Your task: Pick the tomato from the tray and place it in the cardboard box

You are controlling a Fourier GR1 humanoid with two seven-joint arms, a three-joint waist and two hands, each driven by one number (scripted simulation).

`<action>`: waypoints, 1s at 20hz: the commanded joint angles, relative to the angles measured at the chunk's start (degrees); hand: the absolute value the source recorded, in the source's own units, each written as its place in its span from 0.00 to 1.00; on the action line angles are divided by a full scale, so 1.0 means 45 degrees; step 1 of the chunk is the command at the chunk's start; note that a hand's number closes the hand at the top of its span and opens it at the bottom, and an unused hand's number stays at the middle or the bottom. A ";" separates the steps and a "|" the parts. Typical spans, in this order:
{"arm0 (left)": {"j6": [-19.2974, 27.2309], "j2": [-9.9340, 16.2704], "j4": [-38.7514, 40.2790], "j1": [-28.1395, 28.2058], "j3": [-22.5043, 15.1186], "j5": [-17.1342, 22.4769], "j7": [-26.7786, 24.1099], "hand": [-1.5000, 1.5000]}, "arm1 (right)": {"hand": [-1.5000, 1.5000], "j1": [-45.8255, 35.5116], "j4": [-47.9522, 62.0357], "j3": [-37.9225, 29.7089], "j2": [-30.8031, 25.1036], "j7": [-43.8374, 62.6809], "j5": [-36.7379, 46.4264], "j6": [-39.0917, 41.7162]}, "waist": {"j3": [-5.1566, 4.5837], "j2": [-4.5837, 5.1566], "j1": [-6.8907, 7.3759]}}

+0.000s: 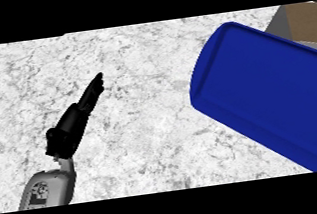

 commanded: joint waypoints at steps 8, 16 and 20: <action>-0.0200 -0.0067 -0.0428 -0.0015 0.0046 0.0046 0.0350 0.50 | 1.00 -0.1518 0.5147 0.1382 -0.0850 -0.1746 0.2180 -0.2856 | 0.0001 0.0015 0.0051; 0.0187 -0.0400 -0.0263 0.0018 -0.0383 -0.0598 0.0215 0.50 | 1.00 -0.2184 0.9213 0.2559 -0.0470 -0.3582 0.3896 -0.5557 | 0.0006 0.0039 0.0121; 0.0156 -0.0525 -0.0612 0.0375 -0.0442 -0.0469 0.0283 0.50 | 1.00 -0.2853 1.0562 0.2371 0.0157 -0.2925 0.3467 -0.5356 | 0.0005 0.0018 0.0152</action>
